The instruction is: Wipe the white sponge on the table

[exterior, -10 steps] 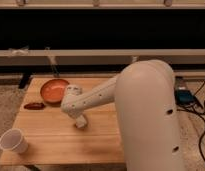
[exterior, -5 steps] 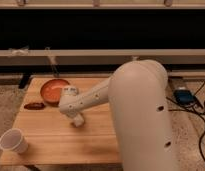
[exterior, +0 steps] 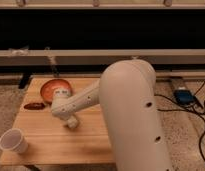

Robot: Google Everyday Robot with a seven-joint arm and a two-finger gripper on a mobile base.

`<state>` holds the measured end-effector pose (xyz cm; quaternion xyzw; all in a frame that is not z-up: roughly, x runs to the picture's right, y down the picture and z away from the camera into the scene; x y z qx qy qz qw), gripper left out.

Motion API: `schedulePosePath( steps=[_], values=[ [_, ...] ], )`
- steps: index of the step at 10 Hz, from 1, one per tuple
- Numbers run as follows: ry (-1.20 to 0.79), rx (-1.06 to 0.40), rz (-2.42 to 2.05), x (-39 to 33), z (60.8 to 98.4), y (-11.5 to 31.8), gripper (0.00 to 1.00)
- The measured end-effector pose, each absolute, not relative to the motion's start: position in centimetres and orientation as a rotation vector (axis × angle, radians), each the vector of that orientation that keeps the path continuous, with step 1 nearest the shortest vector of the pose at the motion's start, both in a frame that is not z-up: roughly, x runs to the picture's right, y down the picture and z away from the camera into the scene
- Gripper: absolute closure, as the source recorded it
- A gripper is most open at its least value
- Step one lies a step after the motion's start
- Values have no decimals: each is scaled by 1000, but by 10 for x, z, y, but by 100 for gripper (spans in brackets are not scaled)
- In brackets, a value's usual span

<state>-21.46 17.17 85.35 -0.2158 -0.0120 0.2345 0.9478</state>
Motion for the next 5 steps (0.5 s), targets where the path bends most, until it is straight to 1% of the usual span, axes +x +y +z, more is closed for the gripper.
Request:
schedulePosePath(
  steps=[5],
  values=[
    [-51,-469,415,-230,844,190,100]
  ],
)
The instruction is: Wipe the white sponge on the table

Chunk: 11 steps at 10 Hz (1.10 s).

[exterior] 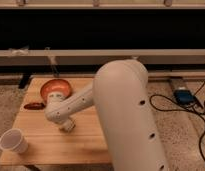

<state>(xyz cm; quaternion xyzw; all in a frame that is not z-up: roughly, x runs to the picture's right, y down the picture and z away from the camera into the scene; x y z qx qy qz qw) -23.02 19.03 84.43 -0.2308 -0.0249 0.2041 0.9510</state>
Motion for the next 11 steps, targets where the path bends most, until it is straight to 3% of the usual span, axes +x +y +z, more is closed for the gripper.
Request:
schedulePosePath(
  steps=[7,11],
  values=[
    [-34,-460,558,-149,835,186,100],
    [-47,-440,653,-110,850,171,100]
  ],
)
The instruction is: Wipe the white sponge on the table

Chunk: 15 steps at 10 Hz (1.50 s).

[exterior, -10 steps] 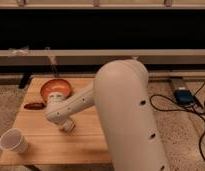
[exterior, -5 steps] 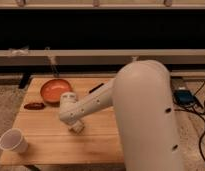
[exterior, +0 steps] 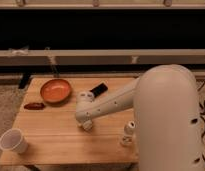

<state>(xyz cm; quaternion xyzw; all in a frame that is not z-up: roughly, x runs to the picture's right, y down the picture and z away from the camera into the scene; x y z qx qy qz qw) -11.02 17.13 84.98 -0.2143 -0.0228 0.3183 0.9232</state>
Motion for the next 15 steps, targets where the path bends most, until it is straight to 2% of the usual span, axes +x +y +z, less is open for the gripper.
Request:
schedulePosePath(
  steps=[7,15],
  values=[
    [-40,-422,696,-99,879,149,100],
    [-95,-444,596,-153,887,138,100]
  ],
)
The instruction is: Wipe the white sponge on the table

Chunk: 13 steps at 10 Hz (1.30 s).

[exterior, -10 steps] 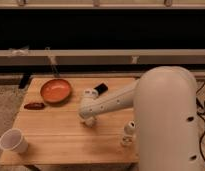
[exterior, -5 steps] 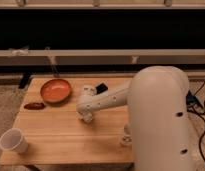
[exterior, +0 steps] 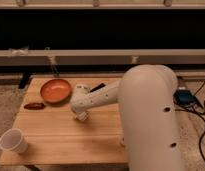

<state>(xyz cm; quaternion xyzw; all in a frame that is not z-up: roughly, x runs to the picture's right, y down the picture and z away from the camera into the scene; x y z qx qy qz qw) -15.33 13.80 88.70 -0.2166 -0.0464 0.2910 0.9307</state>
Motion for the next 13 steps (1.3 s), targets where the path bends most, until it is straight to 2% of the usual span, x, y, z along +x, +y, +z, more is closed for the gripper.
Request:
schedulePosePath(
  steps=[13],
  values=[
    [-143,-496,459,-197,873,163,100]
  ],
)
